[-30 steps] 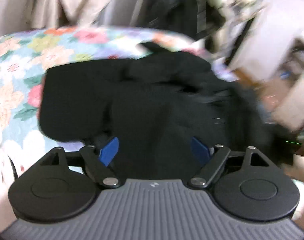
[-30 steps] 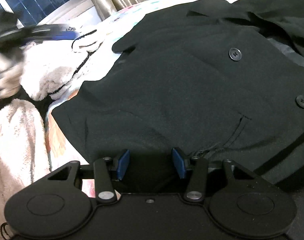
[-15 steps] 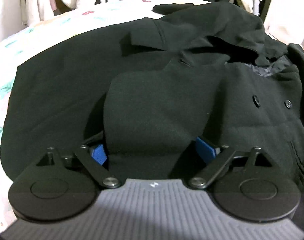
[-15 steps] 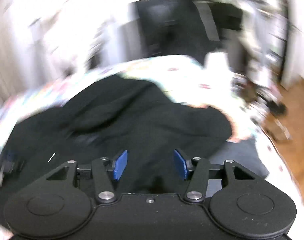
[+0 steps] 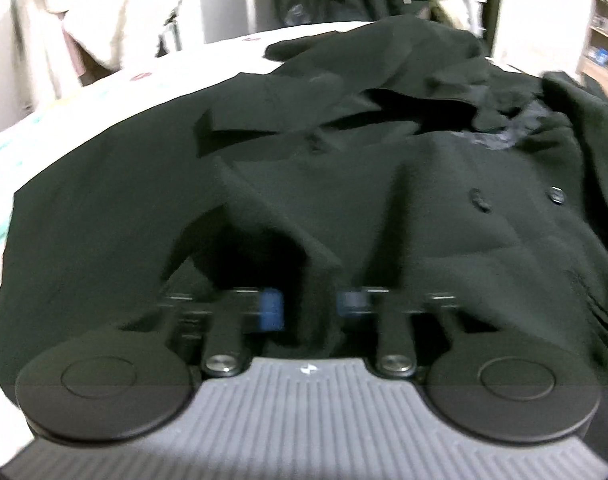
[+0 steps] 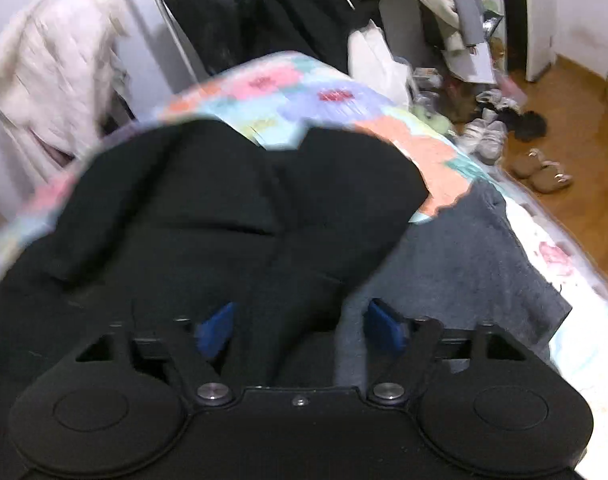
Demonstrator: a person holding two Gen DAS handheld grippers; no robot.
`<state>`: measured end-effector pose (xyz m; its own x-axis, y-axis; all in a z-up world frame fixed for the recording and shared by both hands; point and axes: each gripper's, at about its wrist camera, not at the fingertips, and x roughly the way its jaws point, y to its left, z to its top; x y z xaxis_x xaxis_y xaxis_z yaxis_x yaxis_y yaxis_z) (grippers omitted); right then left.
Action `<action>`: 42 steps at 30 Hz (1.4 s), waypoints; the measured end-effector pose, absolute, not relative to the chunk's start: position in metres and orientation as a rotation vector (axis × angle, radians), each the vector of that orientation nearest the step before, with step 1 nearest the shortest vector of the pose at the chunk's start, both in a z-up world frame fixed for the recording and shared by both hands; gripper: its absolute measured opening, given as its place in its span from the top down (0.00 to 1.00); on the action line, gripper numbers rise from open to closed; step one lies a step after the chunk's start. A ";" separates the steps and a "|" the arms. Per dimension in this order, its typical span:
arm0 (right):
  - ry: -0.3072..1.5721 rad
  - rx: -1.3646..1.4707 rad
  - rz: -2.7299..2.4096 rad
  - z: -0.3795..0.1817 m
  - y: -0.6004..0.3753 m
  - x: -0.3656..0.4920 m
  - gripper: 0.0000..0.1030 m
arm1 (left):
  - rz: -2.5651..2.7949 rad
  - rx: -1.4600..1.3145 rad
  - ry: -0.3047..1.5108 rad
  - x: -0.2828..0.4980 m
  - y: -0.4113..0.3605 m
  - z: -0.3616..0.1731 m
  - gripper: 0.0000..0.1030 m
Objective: Fold clothes
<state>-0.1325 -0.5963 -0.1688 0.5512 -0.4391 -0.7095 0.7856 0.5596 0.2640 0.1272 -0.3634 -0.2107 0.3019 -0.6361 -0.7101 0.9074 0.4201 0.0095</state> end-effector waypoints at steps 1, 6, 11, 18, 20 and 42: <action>0.649 0.590 -0.780 -0.170 -0.596 -0.130 0.75 | -1.051 0.476 0.680 0.124 -0.363 -0.209 0.87; 0.591 0.433 -0.886 -0.136 -0.573 -0.152 0.95 | -0.907 0.604 0.543 0.109 -0.344 -0.196 0.87; 0.636 0.377 -0.994 -0.132 -0.556 -0.174 0.95 | -0.869 0.501 0.696 0.122 -0.311 -0.185 0.85; 0.674 0.415 -1.040 -0.157 -0.562 -0.180 0.92 | -0.868 0.558 0.787 0.119 -0.313 -0.197 0.79; 0.688 0.328 -1.065 -0.143 -0.547 -0.173 0.89 | -0.867 0.531 0.811 0.122 -0.309 -0.196 0.79; 1.029 0.208 -0.413 -0.204 -0.444 -0.069 0.64 | -0.755 0.376 0.902 0.147 -0.256 -0.194 0.78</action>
<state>-0.0695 -0.4436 -0.2037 0.4475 -0.2346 -0.8630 0.4272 0.9039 -0.0242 0.1470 -0.2564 -0.1942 0.3917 -0.4283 -0.8144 0.7266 0.6869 -0.0118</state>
